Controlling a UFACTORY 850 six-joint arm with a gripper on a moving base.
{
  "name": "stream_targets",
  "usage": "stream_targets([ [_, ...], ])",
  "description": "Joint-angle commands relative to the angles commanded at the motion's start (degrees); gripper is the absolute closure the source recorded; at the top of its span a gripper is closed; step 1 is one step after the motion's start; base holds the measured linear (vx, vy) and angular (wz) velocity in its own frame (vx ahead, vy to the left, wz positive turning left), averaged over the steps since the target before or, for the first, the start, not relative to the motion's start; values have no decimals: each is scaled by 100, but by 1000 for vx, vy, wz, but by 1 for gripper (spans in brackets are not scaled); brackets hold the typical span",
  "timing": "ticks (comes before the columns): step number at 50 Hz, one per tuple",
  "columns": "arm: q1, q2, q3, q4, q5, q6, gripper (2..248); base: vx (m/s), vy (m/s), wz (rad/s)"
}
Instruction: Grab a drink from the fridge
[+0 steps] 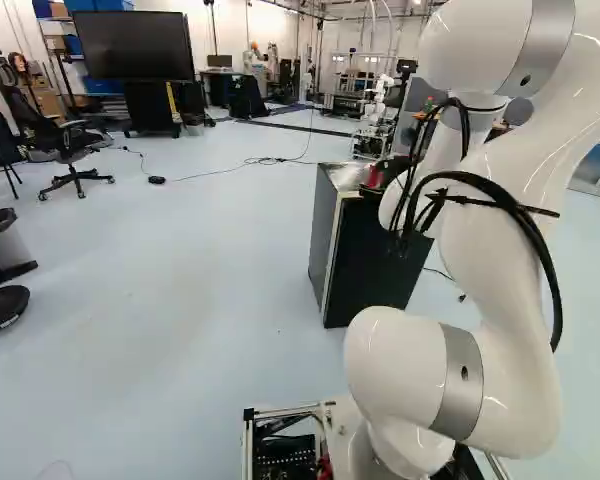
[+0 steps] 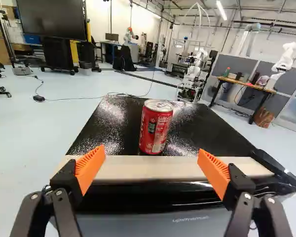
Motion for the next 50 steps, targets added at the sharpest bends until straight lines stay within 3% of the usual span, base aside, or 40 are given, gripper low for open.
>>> stream_targets([
  [31, 262, -733, -981, 243, 0, 0, 3, 0, 0, 0],
  [50, 320, -1089, -1472, 347, 0, 0, 3, 0, 0, 0],
])
